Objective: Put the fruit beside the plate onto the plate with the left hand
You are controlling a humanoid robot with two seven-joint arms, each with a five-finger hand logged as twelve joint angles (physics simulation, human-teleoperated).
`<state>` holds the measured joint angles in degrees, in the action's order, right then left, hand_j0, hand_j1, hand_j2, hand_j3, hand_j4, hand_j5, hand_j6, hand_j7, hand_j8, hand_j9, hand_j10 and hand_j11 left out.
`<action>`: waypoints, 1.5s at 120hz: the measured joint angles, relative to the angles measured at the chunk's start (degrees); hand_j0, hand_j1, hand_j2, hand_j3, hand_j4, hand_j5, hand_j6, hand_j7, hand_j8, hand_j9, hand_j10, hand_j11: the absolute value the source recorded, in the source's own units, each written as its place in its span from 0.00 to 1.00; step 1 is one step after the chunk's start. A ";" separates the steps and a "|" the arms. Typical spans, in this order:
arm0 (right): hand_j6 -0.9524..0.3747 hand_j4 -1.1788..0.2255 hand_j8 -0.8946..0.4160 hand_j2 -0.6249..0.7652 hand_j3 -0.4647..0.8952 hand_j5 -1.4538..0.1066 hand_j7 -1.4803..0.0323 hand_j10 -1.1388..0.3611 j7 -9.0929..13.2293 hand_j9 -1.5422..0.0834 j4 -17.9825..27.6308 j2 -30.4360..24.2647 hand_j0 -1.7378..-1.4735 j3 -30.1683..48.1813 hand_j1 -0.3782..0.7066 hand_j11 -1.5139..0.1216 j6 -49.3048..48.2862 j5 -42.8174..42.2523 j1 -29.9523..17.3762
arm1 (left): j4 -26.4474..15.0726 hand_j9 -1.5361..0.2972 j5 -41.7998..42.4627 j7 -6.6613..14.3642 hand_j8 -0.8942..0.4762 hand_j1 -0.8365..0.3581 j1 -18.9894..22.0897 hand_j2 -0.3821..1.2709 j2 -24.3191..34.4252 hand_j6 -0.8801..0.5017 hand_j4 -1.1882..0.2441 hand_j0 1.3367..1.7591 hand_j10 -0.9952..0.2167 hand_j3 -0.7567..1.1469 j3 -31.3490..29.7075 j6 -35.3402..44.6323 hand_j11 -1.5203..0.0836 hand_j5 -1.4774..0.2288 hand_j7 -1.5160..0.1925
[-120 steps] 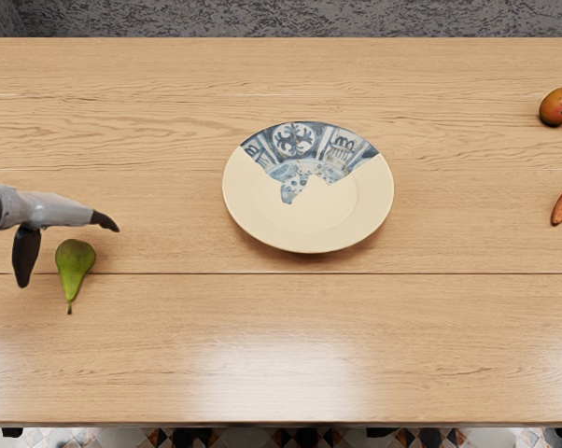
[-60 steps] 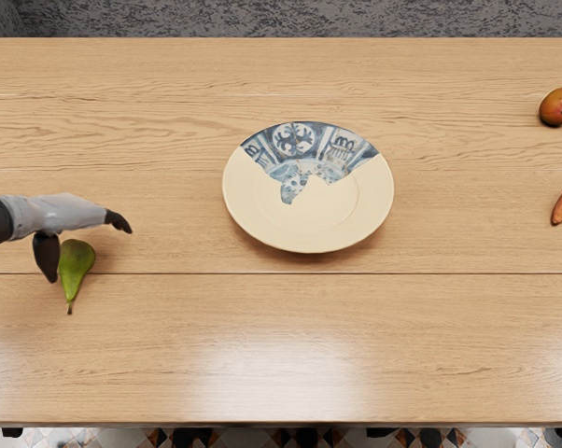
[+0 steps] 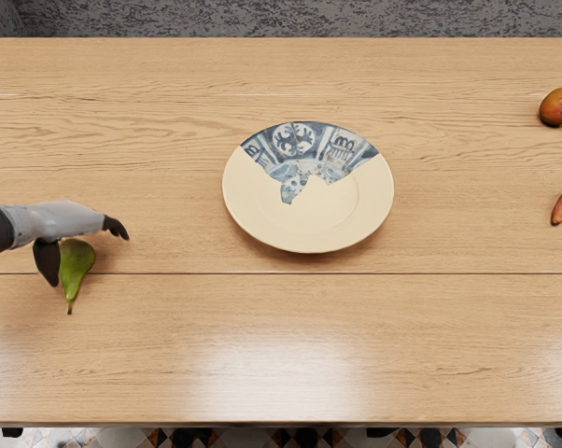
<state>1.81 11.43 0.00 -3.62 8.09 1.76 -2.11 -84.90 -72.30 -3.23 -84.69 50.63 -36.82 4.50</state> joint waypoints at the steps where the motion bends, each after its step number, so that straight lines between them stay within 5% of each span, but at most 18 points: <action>1: 0.70 0.82 0.66 0.45 0.34 0.91 0.95 0.74 0.00 0.93 0.00 0.00 0.30 0.00 0.06 0.90 0.00 0.00 0.00 | 0.01 0.66 0.00 -0.01 0.46 0.74 0.11 0.26 -0.04 0.45 0.65 0.76 0.61 0.40 0.00 0.04 0.74 0.67 0.69; 40: 0.70 0.82 0.66 0.45 0.34 0.91 0.95 0.74 0.03 0.93 0.00 0.00 0.30 -0.01 0.06 0.90 0.00 -0.01 0.00 | 0.38 0.60 -0.56 -0.11 0.40 0.64 1.72 0.28 -0.26 0.39 0.59 0.76 0.54 0.40 -0.08 0.42 0.67 0.60 0.64; 51: 0.70 0.82 0.66 0.45 0.34 0.91 0.95 0.74 0.03 0.93 0.00 0.00 0.30 -0.03 0.06 0.90 0.00 0.00 0.00 | 0.50 0.58 -0.66 -0.24 0.39 0.63 1.90 0.31 -0.26 0.44 0.58 0.76 0.52 0.40 -0.06 0.51 0.66 0.60 0.57; 101: 0.70 0.82 0.66 0.45 0.34 0.91 0.95 0.74 0.03 0.93 0.00 0.00 0.30 -0.01 0.06 0.90 0.00 0.00 0.00 | 1.18 0.54 -0.67 -0.31 0.35 0.57 2.34 0.36 0.08 0.35 0.54 0.76 0.48 0.40 -0.09 2.12 0.61 0.55 0.57; 156: 0.70 0.82 0.66 0.45 0.34 0.91 0.95 0.74 0.03 0.93 0.00 0.00 0.30 -0.01 0.06 0.90 0.00 0.00 0.00 | 2.74 0.51 -0.62 -0.29 0.32 0.52 3.13 0.30 0.44 0.31 0.50 0.76 0.43 0.40 -0.10 2.33 0.57 0.51 0.54; 180: 0.70 0.82 0.66 0.45 0.34 0.91 0.95 0.74 0.03 0.93 0.00 0.00 0.30 -0.01 0.06 0.90 0.00 0.00 0.00 | 2.94 0.46 -0.21 -0.29 0.32 0.50 3.13 0.36 0.44 0.28 0.47 0.76 0.39 0.40 -0.11 2.69 0.52 0.46 0.49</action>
<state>1.84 11.43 0.00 -3.63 8.09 1.75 -2.11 -81.96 -72.51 -3.53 -81.56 51.07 -36.93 7.19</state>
